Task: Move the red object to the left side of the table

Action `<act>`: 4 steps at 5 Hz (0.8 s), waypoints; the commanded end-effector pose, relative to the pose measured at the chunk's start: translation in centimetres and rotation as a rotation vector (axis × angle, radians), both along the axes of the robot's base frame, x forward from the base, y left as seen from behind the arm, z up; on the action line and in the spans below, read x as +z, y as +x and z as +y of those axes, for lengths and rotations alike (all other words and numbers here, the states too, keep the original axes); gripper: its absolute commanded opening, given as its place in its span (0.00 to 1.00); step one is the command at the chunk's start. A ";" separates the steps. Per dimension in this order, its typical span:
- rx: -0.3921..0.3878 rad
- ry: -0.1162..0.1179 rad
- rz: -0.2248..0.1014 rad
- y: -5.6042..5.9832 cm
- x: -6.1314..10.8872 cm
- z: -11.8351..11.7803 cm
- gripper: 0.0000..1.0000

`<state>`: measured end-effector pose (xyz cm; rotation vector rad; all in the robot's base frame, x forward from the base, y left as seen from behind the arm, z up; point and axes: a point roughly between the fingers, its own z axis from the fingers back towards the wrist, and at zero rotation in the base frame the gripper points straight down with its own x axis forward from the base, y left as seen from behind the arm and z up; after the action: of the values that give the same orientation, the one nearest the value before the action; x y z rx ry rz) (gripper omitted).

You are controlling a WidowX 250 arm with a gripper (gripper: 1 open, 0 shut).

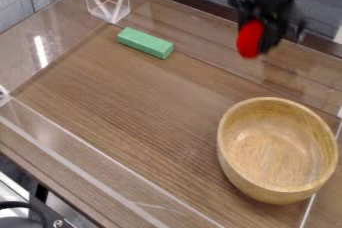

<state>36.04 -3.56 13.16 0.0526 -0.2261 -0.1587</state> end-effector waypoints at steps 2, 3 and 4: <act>0.227 0.006 -0.044 -4.4 3.3 5.3 0.00; 0.303 0.015 -0.007 -7.1 2.5 7.5 0.00; 0.327 0.028 0.016 -8.8 2.9 9.6 0.00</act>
<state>27.20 5.91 14.76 0.1083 -0.1517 0.1636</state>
